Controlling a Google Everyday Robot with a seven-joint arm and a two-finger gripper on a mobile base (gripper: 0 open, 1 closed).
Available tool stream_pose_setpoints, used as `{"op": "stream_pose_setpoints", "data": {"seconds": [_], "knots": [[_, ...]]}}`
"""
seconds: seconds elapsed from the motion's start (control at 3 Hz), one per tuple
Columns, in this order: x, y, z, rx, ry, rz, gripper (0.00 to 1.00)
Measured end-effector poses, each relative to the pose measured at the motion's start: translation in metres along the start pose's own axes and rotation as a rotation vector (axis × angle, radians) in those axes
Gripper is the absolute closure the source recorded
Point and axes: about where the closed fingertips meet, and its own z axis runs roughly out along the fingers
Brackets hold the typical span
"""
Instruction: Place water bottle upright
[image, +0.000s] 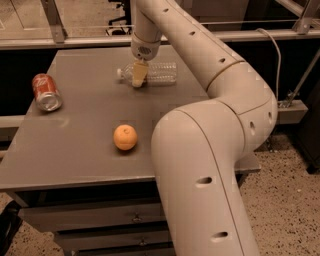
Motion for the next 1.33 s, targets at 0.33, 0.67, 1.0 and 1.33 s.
{"op": "stream_pose_setpoints", "data": {"seconds": [0.33,0.67,1.0,1.33], "knots": [[0.001,-0.001,-0.002,0.003,0.0,0.001,0.72],[-0.002,-0.003,-0.014,0.025,-0.022,-0.001,0.95],[-0.005,-0.003,-0.038,0.066,-0.071,-0.006,1.0],[-0.006,0.003,-0.075,0.127,-0.194,-0.005,1.0]]}}
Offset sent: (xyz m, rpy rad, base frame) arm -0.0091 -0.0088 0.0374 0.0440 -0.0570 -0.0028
